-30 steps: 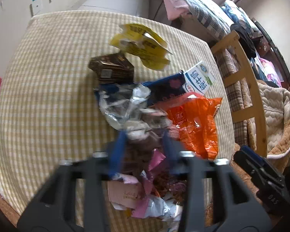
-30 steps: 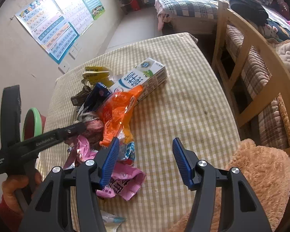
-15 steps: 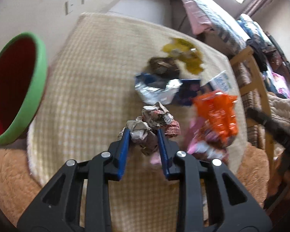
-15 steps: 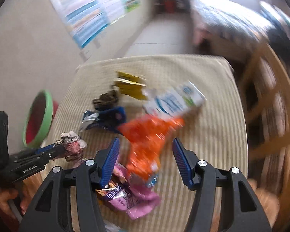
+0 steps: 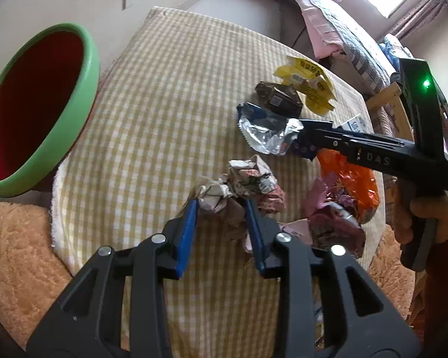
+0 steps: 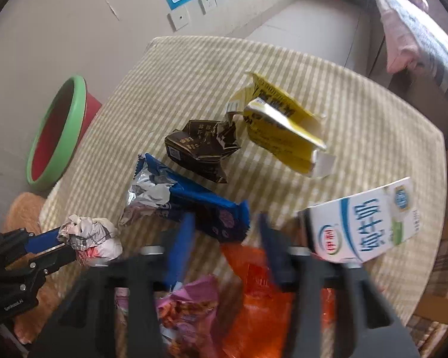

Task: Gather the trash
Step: 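Grasp the crumpled brown paper ball with the left gripper while the right gripper grasps the blue-silver wrapper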

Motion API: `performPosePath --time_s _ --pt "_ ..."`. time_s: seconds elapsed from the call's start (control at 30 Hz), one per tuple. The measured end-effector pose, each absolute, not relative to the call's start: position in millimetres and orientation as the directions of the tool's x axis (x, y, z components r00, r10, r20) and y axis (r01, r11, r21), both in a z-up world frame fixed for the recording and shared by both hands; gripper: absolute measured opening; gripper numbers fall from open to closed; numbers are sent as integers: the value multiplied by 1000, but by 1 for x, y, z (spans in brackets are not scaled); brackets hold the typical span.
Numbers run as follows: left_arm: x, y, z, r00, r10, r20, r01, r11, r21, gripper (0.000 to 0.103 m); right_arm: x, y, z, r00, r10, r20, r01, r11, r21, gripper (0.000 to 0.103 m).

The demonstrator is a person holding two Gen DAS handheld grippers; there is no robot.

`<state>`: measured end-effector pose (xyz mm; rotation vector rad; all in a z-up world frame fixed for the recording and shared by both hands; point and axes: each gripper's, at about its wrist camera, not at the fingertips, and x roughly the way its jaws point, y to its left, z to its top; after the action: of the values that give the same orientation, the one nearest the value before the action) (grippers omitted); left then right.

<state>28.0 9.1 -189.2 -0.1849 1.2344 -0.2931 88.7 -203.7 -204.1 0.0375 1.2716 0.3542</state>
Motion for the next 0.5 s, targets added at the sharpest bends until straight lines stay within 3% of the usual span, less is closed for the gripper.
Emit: performPosePath --time_s 0.1,0.27,0.4,0.5 --pt "28 15 -190 301 -313 -901 102 950 -296 36 81 -199 -201 246 304 -920 -256 936 241 13" --pt "27 18 -187 305 -322 -896 91 947 -309 46 62 -191 -189 261 326 -909 -278 927 252 13" --pt "25 12 -186 300 -325 -897 110 946 -306 50 57 -188 -194 224 352 -909 -279 917 286 16" --pt "27 7 -187 298 -322 -899 120 946 -300 57 56 -188 -199 214 347 -913 -283 916 282 25"
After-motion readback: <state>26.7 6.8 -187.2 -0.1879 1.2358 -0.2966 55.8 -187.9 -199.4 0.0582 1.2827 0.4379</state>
